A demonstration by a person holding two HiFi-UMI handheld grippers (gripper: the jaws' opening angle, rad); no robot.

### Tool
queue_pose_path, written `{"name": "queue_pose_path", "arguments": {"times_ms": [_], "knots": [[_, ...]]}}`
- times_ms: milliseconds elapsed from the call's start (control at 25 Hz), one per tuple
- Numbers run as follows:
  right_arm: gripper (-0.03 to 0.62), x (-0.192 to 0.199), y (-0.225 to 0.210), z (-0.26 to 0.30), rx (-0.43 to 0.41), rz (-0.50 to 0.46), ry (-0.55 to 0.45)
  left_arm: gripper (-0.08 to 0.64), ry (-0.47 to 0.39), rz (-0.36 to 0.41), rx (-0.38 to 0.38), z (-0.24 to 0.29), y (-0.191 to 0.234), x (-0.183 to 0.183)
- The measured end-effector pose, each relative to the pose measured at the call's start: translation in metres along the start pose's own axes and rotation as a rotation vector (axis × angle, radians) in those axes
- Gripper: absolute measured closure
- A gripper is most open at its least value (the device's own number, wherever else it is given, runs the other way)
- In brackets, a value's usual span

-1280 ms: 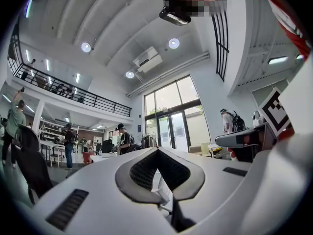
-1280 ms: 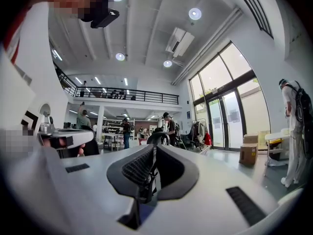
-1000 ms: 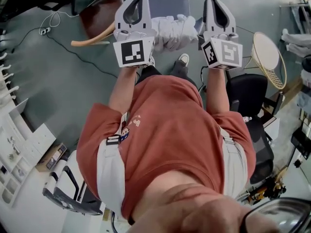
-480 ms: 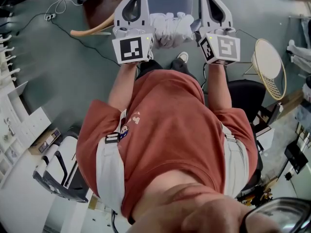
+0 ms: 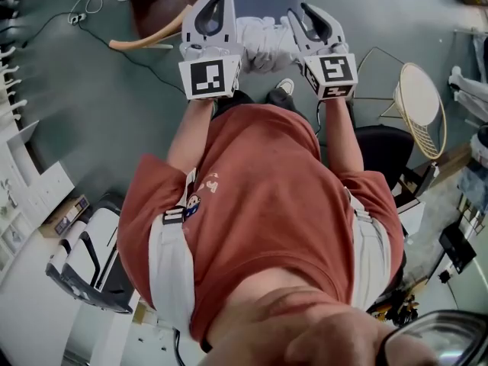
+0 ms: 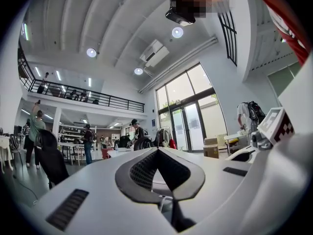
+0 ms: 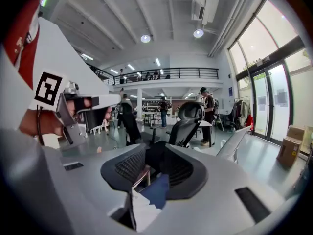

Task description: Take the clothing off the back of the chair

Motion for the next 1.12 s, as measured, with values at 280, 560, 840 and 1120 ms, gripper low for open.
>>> {"name": "queue_pose_path", "arguments": {"times_ms": [280,560,840,1120], "knots": [[0.379,0.038,0.029,0.025,-0.23,-0.074,0.242,0.546,0.028,-0.009,0.014,-0.008,0.002,0.012],[0.311,0.077,0.052,0.046,-0.418,-0.162,0.466,0.546,0.069,-0.028,0.019,-0.016,0.003,0.028],[0.265,0.11,0.07,0.058,-0.544,-0.397,0.733,0.546,0.095,-0.049,0.017,-0.022,0.004,0.037],[0.259,0.142,0.079,0.074,-0.558,-0.59,0.884,0.546,0.093,-0.058,0.016,-0.027,0.003,0.041]]}}
Point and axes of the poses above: the fingertips, and each gripper's own axes: z forward along the fingers, y to its left, x out of its underside, the point moved 10 cm from there along -z, backward along the fingers, and after that the axes turned 5 degrees about -x, right-handed, at the moved point
